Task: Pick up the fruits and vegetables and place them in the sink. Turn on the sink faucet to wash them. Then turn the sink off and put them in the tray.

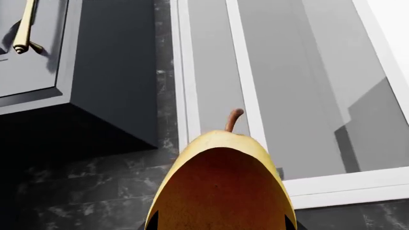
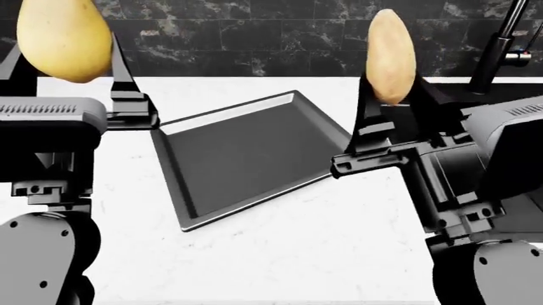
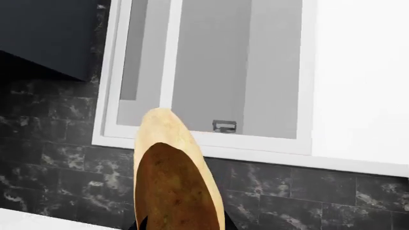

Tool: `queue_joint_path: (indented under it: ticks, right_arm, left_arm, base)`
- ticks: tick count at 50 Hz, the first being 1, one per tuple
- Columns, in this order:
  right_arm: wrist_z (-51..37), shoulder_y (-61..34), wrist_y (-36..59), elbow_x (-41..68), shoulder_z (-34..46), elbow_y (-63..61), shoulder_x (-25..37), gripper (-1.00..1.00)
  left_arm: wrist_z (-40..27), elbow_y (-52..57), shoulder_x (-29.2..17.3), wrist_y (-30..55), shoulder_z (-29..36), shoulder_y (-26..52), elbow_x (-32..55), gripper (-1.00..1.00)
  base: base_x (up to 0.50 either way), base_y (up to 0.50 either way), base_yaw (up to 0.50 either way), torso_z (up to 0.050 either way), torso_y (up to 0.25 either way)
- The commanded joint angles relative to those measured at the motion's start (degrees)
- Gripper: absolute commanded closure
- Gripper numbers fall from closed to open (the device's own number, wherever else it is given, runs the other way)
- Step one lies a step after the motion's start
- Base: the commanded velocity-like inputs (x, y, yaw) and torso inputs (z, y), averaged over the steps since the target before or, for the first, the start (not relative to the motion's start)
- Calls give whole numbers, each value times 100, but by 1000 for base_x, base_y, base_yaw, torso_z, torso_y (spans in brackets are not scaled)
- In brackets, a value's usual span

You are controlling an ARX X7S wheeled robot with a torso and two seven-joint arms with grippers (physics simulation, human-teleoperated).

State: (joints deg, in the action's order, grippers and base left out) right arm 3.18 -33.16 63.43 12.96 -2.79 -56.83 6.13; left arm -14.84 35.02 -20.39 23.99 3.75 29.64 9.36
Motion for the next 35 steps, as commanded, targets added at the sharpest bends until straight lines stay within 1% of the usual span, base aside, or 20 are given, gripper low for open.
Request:
queue_joint_path:
  ticks: [1, 3, 4, 5, 11, 18, 21, 27, 35]
  right_arm:
    - [-1233, -2191, 2655, 1412, 385, 916, 346, 100]
    - [-2880, -2723, 2653, 3131, 351, 1778, 721, 100]
    - [-3345, -2955, 2650, 3990, 428, 2155, 802, 100]
    - [-3574, -3153, 2644, 4530, 549, 2493, 837, 100]
    - [-3940, -3820, 2611, 5144, 1041, 3929, 831, 100]
    - [-4251, -4196, 2594, 5681, 1450, 4983, 900, 100]
    - [-4504, -4305, 2613, 6102, 1619, 5338, 960, 100]
    - [-4636, -4400, 2523, 6380, 2034, 5763, 1035, 100]
    - [-4946, -4447, 2511, 6781, 2185, 5856, 1140, 100]
  left_arm:
    - [-67, 102, -23, 8, 30, -4, 234, 100]
    - [-69, 126, -32, 26, 29, -6, 244, 100]
    - [-70, 139, -35, 32, 27, -8, 251, 100]
    - [-71, 154, -39, 37, 24, -10, 256, 100]
    - [-85, 197, -63, 48, -36, -21, 300, 100]
    - [-110, 214, -78, 44, -77, -18, 320, 100]
    - [-114, 212, -81, 44, -84, -15, 333, 100]
    - [-125, 220, -90, 46, -109, -13, 362, 100]
    - [-148, 229, -102, 50, -119, -15, 375, 100]
  base:
    - [0, 0, 0, 0, 0]
    - [0, 0, 0, 0, 0]
    - [0, 0, 0, 0, 0]
    - [0, 0, 0, 0, 10]
    - [0, 0, 0, 0, 0]
    - [0, 0, 0, 0, 0]
    - [0, 0, 0, 0, 0]
    - [0, 0, 0, 0, 2]
    - [0, 0, 0, 0, 0]
